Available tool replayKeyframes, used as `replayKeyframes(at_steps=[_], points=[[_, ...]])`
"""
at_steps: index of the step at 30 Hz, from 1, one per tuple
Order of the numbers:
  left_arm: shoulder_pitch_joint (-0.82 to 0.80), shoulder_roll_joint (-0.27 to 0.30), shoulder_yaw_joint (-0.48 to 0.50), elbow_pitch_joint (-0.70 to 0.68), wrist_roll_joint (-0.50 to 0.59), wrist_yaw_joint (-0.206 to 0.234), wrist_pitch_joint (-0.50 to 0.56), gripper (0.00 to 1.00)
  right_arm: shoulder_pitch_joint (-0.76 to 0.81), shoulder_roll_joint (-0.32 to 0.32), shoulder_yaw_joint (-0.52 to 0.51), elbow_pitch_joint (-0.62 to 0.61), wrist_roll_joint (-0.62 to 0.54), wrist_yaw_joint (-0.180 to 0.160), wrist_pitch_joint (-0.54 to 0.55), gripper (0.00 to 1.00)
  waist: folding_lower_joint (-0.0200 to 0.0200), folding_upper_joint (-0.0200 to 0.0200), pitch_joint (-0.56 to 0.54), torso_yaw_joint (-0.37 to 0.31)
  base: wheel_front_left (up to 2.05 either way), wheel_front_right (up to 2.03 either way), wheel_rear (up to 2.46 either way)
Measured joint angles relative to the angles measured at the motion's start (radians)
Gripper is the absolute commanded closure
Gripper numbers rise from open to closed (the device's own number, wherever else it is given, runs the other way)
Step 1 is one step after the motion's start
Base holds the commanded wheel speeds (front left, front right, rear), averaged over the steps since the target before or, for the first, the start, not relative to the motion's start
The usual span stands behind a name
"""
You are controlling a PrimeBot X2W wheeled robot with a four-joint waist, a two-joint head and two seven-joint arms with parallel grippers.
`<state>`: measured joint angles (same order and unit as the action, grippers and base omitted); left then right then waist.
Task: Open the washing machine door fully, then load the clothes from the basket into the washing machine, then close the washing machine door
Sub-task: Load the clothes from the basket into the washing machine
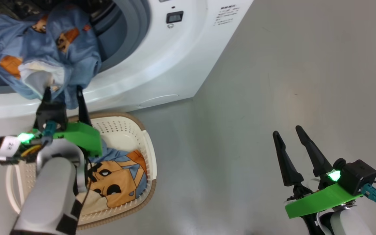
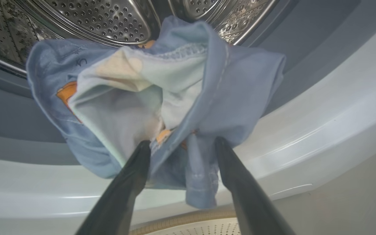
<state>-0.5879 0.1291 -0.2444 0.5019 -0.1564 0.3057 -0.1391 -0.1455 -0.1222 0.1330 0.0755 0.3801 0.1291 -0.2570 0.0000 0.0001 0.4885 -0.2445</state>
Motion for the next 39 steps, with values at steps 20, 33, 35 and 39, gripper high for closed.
replayKeyframes(at_steps=[20,33,35,39], points=[[-0.088,-0.007,0.017,0.143,-0.001,0.035,-0.074,1.00,-0.020,0.007,0.008,0.002,0.003,0.000,0.000,0.00,0.0000,0.0000,0.022,-0.014,0.00,0.00,0.00],[-0.152,0.043,0.020,-0.026,-0.004,0.066,0.018,1.00,-0.020,0.008,0.025,0.005,0.010,0.000,0.000,0.00,0.0000,0.0000,0.022,-0.008,0.00,0.00,0.00],[-0.198,0.063,0.022,0.010,0.005,0.065,0.038,1.00,-0.020,0.009,0.036,0.007,0.011,0.000,0.000,0.00,0.0000,0.0000,0.024,-0.017,0.00,0.00,0.00],[-0.318,0.096,0.025,0.116,0.020,0.063,0.051,1.00,-0.020,0.011,0.058,0.016,0.032,0.000,0.000,0.00,0.0000,0.0000,0.034,-0.043,0.00,0.00,0.00]])
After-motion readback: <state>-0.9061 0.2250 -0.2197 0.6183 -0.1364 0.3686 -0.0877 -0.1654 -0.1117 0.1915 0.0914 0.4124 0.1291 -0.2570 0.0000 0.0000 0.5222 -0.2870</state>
